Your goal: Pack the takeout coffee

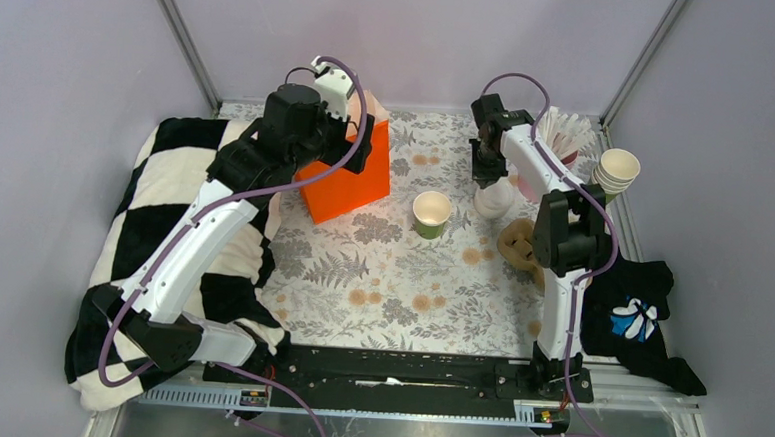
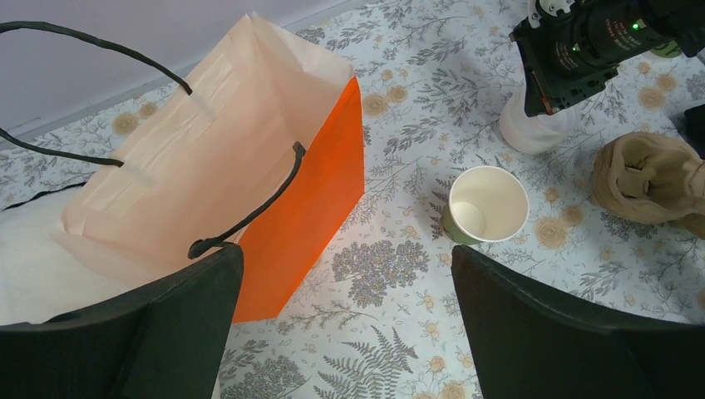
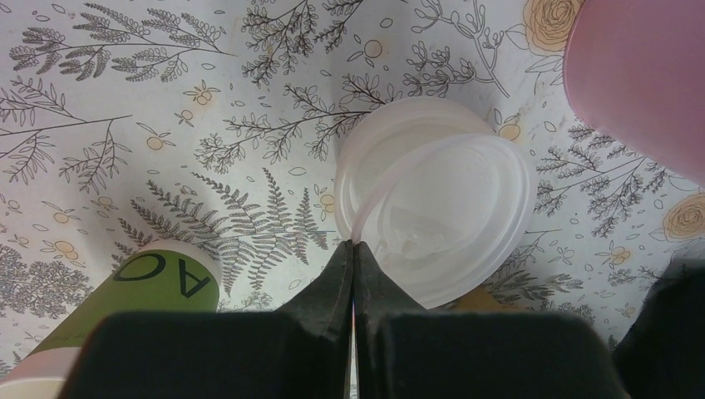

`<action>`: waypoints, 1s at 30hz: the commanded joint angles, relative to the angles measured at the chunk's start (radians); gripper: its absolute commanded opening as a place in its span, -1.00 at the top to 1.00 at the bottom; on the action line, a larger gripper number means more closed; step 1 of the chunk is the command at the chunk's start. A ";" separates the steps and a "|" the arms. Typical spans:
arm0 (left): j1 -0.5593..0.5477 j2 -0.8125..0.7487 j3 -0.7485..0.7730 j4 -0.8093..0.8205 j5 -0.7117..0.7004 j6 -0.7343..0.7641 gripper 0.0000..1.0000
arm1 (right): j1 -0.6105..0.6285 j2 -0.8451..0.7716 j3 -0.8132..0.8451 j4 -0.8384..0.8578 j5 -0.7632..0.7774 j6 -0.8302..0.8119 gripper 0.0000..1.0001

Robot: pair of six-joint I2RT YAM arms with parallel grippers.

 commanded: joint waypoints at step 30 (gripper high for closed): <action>0.083 -0.019 0.070 0.180 0.539 -0.764 -0.98 | -0.015 -0.729 -0.526 1.288 -1.071 1.178 1.00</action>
